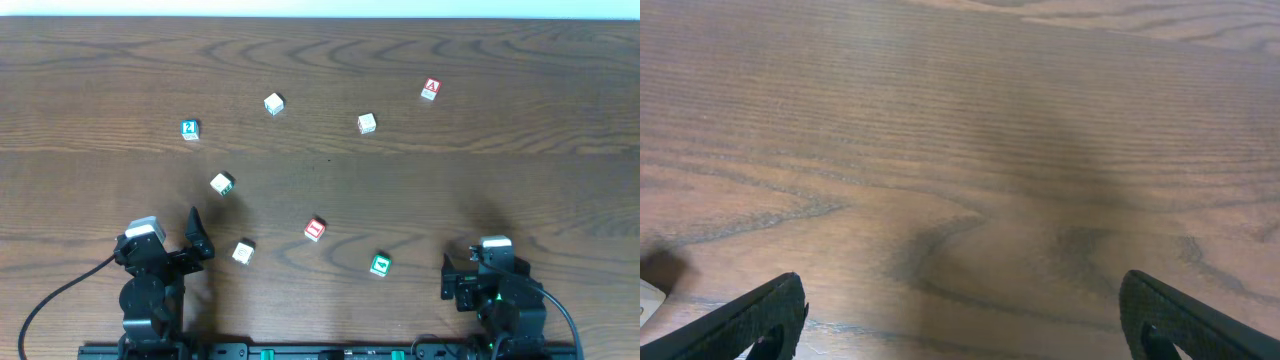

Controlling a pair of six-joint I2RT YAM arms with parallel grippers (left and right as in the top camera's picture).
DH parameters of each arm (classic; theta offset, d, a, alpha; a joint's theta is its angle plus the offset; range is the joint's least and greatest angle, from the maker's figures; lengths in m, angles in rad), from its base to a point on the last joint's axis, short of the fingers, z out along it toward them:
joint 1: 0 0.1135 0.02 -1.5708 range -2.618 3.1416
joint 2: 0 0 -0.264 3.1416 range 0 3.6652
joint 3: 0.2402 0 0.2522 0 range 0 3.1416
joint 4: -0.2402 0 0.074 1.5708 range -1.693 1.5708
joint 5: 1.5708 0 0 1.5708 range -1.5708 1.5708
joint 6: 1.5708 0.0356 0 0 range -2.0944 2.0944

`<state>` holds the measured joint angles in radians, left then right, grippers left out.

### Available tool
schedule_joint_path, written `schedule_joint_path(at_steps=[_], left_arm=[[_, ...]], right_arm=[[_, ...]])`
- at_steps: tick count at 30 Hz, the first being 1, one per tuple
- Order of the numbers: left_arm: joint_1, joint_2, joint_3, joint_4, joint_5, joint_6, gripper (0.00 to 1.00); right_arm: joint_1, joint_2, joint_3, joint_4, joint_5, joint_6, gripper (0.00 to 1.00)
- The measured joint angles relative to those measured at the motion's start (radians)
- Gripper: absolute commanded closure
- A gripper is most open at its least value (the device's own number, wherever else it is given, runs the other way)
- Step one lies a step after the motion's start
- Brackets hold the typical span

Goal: Spell out Ai2

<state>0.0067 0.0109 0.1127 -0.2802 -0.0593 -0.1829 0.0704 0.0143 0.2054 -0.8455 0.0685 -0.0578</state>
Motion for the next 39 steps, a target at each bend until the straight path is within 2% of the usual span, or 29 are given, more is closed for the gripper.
schedule_joint_path(at_steps=[6, 11, 16, 20, 23, 26, 30, 36, 39], left_arm=[[0.000, 0.000, 0.000, 0.000, 0.000, 0.000, 0.05], [0.000, 0.000, 0.000, 0.000, 0.000, 0.000, 0.05], [0.000, 0.000, 0.000, 0.000, 0.000, 0.000, 0.05], [0.000, 0.000, 0.000, 0.000, 0.000, 0.000, 0.05], [0.000, 0.000, 0.000, 0.000, 0.000, 0.000, 0.05], [0.000, 0.000, 0.000, 0.001, 0.000, 0.000, 0.05], [0.000, 0.000, 0.000, 0.000, 0.001, 0.000, 0.05], [0.000, 0.000, 0.000, 0.000, 0.000, 0.000, 0.05], [0.000, 0.000, 0.000, 0.000, 0.000, 0.000, 0.05]], right_arm=[[0.000, 0.000, -0.006, 0.154, -0.053, 0.003, 0.01], [0.000, 0.000, -0.009, 0.376, -0.231, 0.037, 0.01], [0.000, -0.002, -0.009, 0.461, -0.406, 0.227, 0.01], [0.000, -0.002, -0.011, 0.526, -0.457, 0.333, 0.01], [0.000, -0.002, -0.012, 0.652, -0.452, 0.455, 0.01], [0.000, -0.002, -0.014, 0.848, -0.405, 0.588, 0.01], [0.000, -0.004, -0.012, 1.036, -0.338, 0.674, 0.01], [0.000, 0.016, -0.012, 1.059, -0.281, 0.724, 0.01], [0.000, 0.148, -0.008, 1.071, -0.324, 0.755, 0.01]])
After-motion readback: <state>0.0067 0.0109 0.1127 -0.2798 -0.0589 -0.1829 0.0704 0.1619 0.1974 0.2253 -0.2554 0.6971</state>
